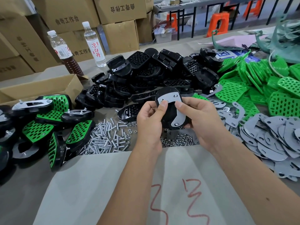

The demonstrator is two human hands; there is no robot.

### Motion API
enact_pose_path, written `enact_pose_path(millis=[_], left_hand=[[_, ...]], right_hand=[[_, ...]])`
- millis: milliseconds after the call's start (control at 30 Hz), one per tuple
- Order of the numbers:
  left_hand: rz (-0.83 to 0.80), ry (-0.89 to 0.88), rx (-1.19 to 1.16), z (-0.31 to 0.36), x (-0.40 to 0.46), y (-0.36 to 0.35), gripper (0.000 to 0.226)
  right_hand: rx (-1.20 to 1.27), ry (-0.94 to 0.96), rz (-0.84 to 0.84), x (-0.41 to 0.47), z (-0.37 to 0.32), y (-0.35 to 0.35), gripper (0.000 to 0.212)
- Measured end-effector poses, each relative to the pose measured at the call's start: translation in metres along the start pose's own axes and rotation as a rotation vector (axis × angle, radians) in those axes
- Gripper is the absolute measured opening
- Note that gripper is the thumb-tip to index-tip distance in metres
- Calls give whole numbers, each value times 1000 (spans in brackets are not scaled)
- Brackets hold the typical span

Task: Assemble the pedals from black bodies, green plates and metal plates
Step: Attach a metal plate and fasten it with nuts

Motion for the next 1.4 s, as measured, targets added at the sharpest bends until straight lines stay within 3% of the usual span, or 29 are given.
enact_pose_path(millis=[200, 333, 467, 533, 600, 667, 733, 833, 900, 1033, 1100, 1267, 1333, 1400], left_hand=[[-15, 51, -1, -3, 3, -5, 17], [3, 69, -49, -4, 4, -3, 16], [39, 85, -36, -8, 3, 2, 13], [52, 63, -4, -8, 4, 2, 12], [71, 31, 16, -7, 4, 2, 12], [93, 2, 25, -5, 3, 4, 13], [121, -25, 33, -4, 3, 6, 16], [188, -57, 38, -2, 3, 12, 16], [247, -75, 46, 2, 3, 21, 19], [317, -59, 1, 3, 6, 36, 19], [340, -49, -24, 2, 6, 40, 16], [317, -53, 13, 2, 6, 40, 18], [293, -52, 55, 3, 6, 36, 26], [275, -62, 80, 5, 4, 32, 31]], right_hand=[[198, 35, -34, -4, -5, 1, 2], [85, 31, -22, -2, -2, 5, 7], [-239, 25, 83, -2, -9, 17, 31], [-635, 157, 266, -8, -36, 37, 39], [-1052, 205, 422, -17, -59, 52, 30], [-1230, 85, 393, -16, -64, 62, 26], [-1282, -4, 257, -13, -58, 58, 23], [-1319, 16, -38, -12, -47, 26, 11], [-1367, -37, -195, -12, -34, 10, 14], [-1381, -118, -235, -12, -22, 7, 23], [-1313, -100, -178, -11, -24, 10, 23], [-1014, 84, 238, -9, -50, 41, 29], [-822, 148, 303, -11, -53, 47, 29], [-805, 185, 309, -13, -51, 44, 26]])
Point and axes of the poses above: each hand's wrist, its own x-axis towards the middle knuckle, its own y-axis out of the back of the hand, z = x × y, the point moved 8 cm from there along x, towards the middle knuckle, and after that the axes turned 8 degrees about -z, right-handed, at the moved point
